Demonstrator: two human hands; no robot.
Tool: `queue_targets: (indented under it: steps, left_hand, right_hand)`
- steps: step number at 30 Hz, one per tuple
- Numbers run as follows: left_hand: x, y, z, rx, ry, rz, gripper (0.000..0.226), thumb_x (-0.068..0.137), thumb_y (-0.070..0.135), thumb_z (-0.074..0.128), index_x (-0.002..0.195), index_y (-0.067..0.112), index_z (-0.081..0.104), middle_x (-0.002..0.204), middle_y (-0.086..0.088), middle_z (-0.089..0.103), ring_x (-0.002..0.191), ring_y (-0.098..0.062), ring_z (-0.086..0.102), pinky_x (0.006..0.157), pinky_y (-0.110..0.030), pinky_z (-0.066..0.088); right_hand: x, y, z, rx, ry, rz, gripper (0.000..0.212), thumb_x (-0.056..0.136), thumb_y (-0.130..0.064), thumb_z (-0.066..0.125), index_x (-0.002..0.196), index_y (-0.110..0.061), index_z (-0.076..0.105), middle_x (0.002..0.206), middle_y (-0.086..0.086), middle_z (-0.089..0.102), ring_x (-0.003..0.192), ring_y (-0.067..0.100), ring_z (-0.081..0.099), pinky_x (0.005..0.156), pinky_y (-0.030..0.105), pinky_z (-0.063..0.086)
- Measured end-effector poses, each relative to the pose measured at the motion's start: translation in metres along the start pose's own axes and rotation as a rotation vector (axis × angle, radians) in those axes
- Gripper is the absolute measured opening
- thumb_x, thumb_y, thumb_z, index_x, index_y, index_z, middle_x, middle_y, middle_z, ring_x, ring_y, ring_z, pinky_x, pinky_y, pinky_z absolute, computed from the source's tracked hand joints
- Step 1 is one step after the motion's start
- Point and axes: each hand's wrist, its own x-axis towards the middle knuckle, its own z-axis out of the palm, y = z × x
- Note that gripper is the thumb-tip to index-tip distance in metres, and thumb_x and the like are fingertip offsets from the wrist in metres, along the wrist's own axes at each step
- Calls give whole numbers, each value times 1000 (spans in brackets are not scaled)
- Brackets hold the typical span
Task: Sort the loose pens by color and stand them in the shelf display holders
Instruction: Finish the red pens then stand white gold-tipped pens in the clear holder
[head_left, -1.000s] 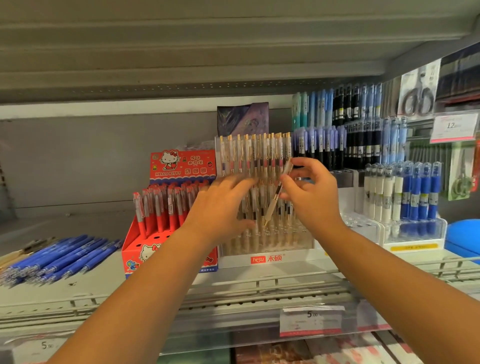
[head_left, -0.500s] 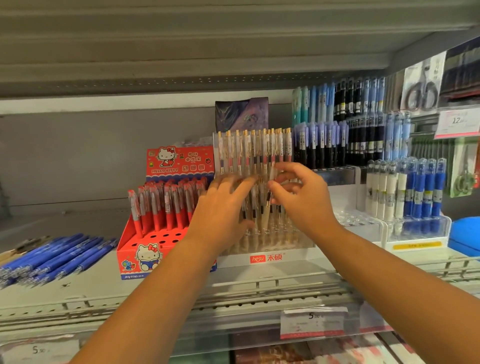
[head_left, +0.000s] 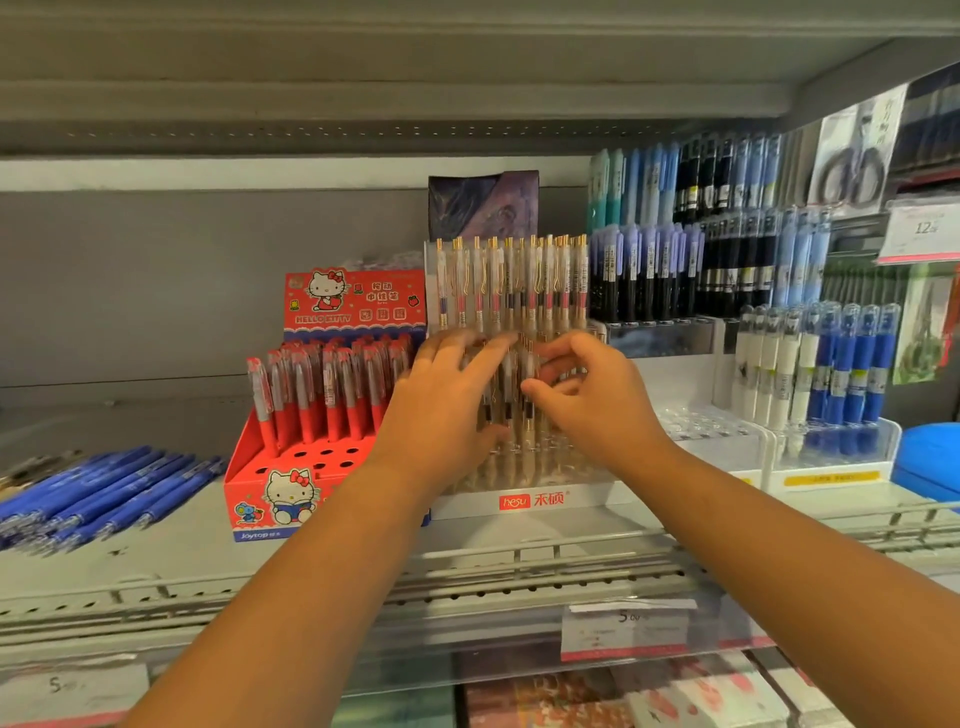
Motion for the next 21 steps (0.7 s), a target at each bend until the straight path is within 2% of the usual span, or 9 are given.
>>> queue_targets:
  steps: [2,5,7,9,11,14,17,21]
  left_hand:
    - [-1,-1,0,-21,-4,-4,94,75,38,82,151,38,27,150,0,33,141,-25,25,105,-54,42]
    - [0,0,-5,-37,-38,-13,95,77,42,80,152,41,22,155,3,27,144,-23,21,109,-57,37]
    - [-3,2,-10,-85,-52,-30,94,80,44,77,152,45,17,161,7,12,148,-21,12,116,-57,25]
    - [-8,5,-19,-181,-29,-66,87,82,42,74,151,45,21,161,14,2,148,-15,4,114,-45,14]
    - [-17,5,-34,-291,10,-95,70,85,38,73,144,39,36,156,12,16,143,-8,12,114,-37,15]
    - [-38,-1,-61,-387,19,-173,43,88,35,70,127,38,53,130,19,46,122,2,40,106,-28,35]
    - [-68,-16,-84,-430,-7,-341,34,87,33,72,116,45,56,121,24,54,116,0,51,97,-27,43]
    - [-109,-39,-108,-385,-56,-506,32,87,31,73,112,43,57,122,17,55,118,-6,54,102,-34,45]
  right_hand:
    - [-2,1,-3,-49,3,-10,27,84,-21,76,105,-28,62,85,-11,67,65,4,65,63,18,57]
    - [-7,1,-7,-84,-55,-11,41,86,-19,74,124,-29,62,90,-13,69,73,0,65,71,17,57]
    - [-10,-1,-10,-91,-61,-3,48,88,-20,71,134,-28,58,95,-11,70,80,0,65,76,18,56]
    - [-14,-5,-15,-100,-20,-2,50,91,-22,67,138,-28,54,99,-13,69,83,-4,63,74,17,53]
    - [-21,-11,-21,-100,19,-23,44,91,-22,65,135,-27,56,99,-13,67,85,-6,61,74,17,52]
    - [-32,-18,-28,1,-77,-6,31,91,-20,66,122,-25,63,97,-15,67,88,-5,62,82,16,53]
    - [-41,-31,-22,102,-313,43,26,92,-25,66,118,-28,66,100,-13,69,92,-4,63,80,12,50]
    - [-49,-61,11,173,-473,51,26,92,-25,67,117,-26,67,105,-11,70,96,0,64,84,18,51]
